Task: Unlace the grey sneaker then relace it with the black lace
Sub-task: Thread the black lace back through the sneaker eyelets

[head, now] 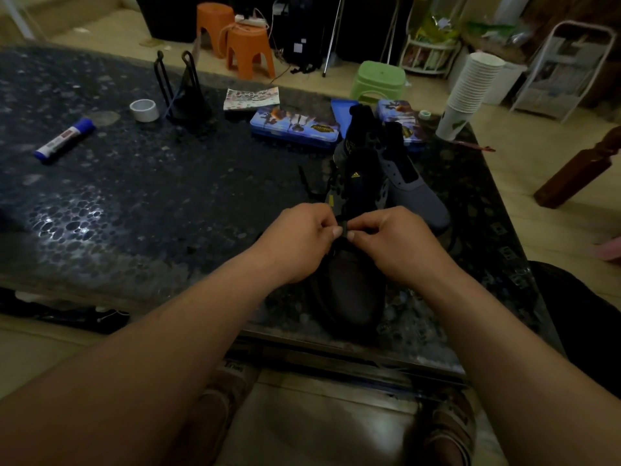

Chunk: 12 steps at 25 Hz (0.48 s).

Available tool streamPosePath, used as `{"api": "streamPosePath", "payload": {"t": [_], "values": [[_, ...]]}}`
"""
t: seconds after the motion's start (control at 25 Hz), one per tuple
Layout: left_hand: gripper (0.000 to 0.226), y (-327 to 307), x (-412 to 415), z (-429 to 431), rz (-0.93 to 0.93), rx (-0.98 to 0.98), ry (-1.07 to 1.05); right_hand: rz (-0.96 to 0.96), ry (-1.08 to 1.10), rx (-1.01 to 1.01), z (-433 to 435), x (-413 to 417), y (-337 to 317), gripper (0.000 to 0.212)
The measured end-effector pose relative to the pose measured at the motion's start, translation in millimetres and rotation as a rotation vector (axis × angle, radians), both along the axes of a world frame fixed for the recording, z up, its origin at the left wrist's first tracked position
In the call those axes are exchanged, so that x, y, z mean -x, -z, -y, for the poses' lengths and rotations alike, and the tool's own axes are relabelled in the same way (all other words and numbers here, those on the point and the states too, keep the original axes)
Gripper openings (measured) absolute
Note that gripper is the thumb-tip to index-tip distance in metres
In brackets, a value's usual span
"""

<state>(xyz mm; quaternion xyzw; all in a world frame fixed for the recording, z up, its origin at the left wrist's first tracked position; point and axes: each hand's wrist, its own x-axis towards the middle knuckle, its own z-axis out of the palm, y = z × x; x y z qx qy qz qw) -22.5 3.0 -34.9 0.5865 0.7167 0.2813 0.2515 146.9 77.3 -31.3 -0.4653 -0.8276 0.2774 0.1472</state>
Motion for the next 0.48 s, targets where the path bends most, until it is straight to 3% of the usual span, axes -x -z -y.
{"api": "streamPosePath", "payload": {"t": [0.24,0.36,0.48], "values": [[0.016,1.1,-0.3,-0.2,-0.039,0.004,-0.004,0.067,-0.015,-0.055,2.4,2.5,-0.8,0.006],[0.013,2.9,-1.8,1.7,0.038,0.032,0.016,0.02,0.005,-0.061,7.2,2.5,2.0,0.007],[0.023,0.4,-6.9,6.4,0.035,-0.06,0.017,-0.028,0.012,-0.094,10.4,1.4,2.2,0.008]]}}
